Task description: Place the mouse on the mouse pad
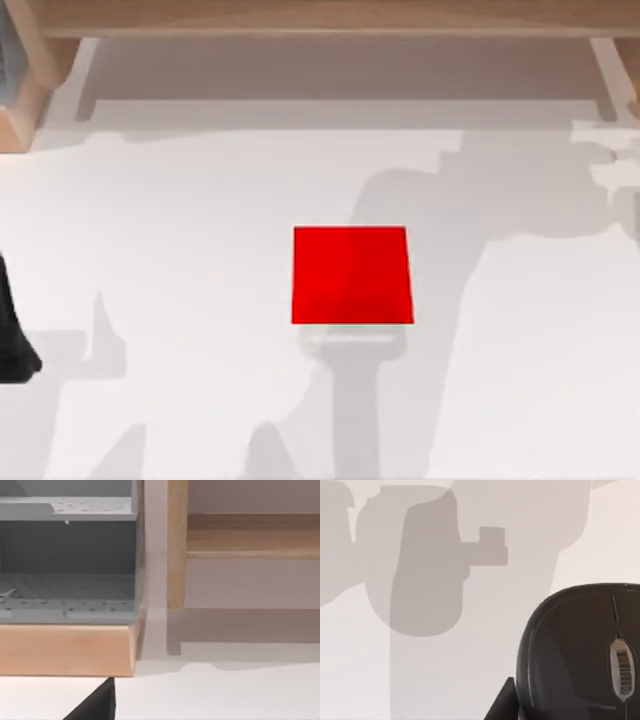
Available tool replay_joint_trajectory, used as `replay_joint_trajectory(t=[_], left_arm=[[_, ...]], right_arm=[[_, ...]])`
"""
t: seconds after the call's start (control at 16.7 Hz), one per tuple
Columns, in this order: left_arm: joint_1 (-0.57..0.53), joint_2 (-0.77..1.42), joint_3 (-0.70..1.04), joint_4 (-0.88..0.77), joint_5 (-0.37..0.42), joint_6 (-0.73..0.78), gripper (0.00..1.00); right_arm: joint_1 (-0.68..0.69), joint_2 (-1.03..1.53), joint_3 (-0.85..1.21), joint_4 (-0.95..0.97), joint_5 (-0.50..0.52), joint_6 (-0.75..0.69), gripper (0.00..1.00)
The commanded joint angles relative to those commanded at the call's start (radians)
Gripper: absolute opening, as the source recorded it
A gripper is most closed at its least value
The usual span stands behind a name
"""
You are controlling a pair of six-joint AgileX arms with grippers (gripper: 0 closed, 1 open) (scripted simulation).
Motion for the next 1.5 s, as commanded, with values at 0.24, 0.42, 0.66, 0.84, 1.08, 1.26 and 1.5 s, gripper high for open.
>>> replay_joint_trajectory(t=[0.24,0.42,0.66,0.84,1.08,1.26,1.5], left_arm=[[0.000,0.000,0.000,0.000,0.000,0.000,1.00],[0.000,0.000,0.000,0.000,0.000,0.000,1.00],[0.000,0.000,0.000,0.000,0.000,0.000,1.00],[0.000,0.000,0.000,0.000,0.000,0.000,1.00],[0.000,0.000,0.000,0.000,0.000,0.000,1.00],[0.000,0.000,0.000,0.000,0.000,0.000,1.00],[0.000,0.000,0.000,0.000,0.000,0.000,1.00]], right_arm=[[0.070,-0.067,-0.036,-0.099,-0.056,0.174,0.00],[0.201,-0.097,-0.027,-0.127,-0.089,0.355,0.00],[0.456,-0.063,0.040,-0.082,-0.081,0.590,0.00],[0.643,-0.007,0.089,-0.029,-0.042,0.735,0.00],[0.815,0.090,0.115,0.023,0.017,0.875,0.00],[0.865,0.133,0.115,0.038,0.041,0.920,0.00],[0.863,0.133,0.113,0.037,0.038,0.922,0.00]])
